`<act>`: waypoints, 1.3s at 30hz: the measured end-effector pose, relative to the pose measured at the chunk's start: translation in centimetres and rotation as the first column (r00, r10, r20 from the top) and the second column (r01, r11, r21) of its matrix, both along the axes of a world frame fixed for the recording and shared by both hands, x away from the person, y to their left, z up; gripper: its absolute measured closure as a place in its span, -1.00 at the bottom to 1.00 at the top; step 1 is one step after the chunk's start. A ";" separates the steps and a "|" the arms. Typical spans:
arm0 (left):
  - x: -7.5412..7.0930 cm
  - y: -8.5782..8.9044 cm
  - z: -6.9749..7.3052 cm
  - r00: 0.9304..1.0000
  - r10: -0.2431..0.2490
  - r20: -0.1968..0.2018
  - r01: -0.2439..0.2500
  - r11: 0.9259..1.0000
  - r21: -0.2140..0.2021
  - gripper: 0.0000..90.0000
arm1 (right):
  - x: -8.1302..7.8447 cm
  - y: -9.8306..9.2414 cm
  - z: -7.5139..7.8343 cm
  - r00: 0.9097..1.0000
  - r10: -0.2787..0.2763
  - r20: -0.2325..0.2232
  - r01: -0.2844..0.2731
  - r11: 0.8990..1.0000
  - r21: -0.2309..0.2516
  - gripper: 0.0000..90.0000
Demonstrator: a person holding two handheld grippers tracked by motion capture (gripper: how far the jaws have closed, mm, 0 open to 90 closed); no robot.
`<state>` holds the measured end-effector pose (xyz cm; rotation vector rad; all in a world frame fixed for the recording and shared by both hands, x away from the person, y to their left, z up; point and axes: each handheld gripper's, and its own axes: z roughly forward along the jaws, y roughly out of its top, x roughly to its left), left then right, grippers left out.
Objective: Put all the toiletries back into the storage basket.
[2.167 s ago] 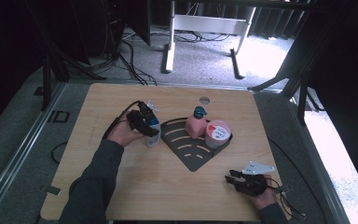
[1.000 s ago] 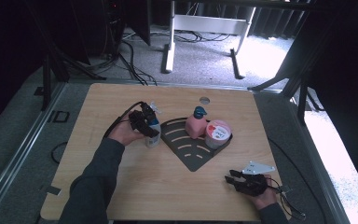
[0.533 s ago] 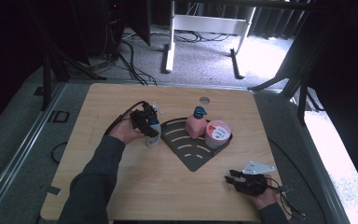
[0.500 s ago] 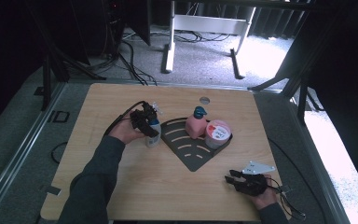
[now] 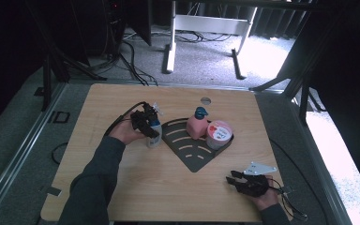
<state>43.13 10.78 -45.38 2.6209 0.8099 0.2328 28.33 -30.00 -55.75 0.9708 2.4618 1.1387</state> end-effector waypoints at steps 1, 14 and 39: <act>0.0 0.0 0.0 1.000 0.001 0.000 -0.001 1.000 0.000 0.18 | 0.0 0.0 0.0 1.000 0.000 0.000 0.000 1.000 0.000 0.38; -0.5 -0.7 0.2 1.000 0.003 0.004 -0.003 1.000 0.026 0.21 | 0.0 0.0 0.0 1.000 0.001 0.001 -0.001 1.000 -0.001 0.38; -1.0 -0.1 1.7 0.999 0.039 0.012 -0.039 0.999 -0.021 0.21 | 0.0 0.0 0.0 1.000 0.000 0.000 0.000 1.000 0.000 0.38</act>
